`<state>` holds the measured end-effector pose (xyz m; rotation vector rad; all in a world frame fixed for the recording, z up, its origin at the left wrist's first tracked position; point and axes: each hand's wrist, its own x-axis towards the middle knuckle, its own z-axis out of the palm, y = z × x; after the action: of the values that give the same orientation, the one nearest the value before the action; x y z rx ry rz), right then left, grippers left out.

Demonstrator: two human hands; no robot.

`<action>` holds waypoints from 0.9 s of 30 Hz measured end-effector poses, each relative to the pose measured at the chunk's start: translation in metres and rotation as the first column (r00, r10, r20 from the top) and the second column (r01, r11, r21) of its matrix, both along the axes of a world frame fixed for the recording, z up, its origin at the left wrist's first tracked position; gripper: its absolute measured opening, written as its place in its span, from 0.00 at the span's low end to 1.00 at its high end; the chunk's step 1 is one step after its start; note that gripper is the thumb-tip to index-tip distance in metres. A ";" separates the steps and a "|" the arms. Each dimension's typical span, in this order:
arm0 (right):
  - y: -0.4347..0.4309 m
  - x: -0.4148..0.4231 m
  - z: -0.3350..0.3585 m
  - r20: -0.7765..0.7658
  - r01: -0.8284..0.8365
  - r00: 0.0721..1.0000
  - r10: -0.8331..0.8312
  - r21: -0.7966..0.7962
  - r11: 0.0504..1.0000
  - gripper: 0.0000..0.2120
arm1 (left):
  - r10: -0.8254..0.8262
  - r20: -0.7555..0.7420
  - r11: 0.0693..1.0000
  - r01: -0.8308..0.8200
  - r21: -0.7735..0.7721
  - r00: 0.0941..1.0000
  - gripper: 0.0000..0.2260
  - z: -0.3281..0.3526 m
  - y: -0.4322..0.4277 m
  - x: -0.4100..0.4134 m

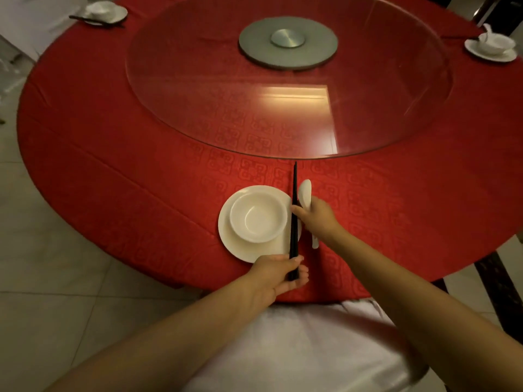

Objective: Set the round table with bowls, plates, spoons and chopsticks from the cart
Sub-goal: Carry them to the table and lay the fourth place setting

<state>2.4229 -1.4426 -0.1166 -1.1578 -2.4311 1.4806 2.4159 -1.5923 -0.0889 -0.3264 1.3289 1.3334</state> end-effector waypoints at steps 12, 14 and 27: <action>-0.011 -0.004 -0.019 -0.016 -0.044 0.998 0.053 0.340 0.939 0.10 | -0.045 0.024 0.999 0.045 -0.018 0.999 0.13 -0.018 0.002 0.001; -0.012 -0.002 -0.021 -0.005 -0.050 0.998 0.056 0.365 0.930 0.13 | -0.039 0.033 0.999 0.040 -0.017 0.999 0.13 -0.018 0.001 0.002; -0.014 0.003 -0.018 0.023 -0.082 0.997 0.080 0.390 0.917 0.13 | -0.006 0.052 0.999 0.008 -0.033 0.999 0.12 -0.019 0.000 0.000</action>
<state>2.4260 -1.4562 -0.1346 -0.9855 -2.6399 0.9358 2.4163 -1.5925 -0.1074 -0.3763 1.3088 1.2899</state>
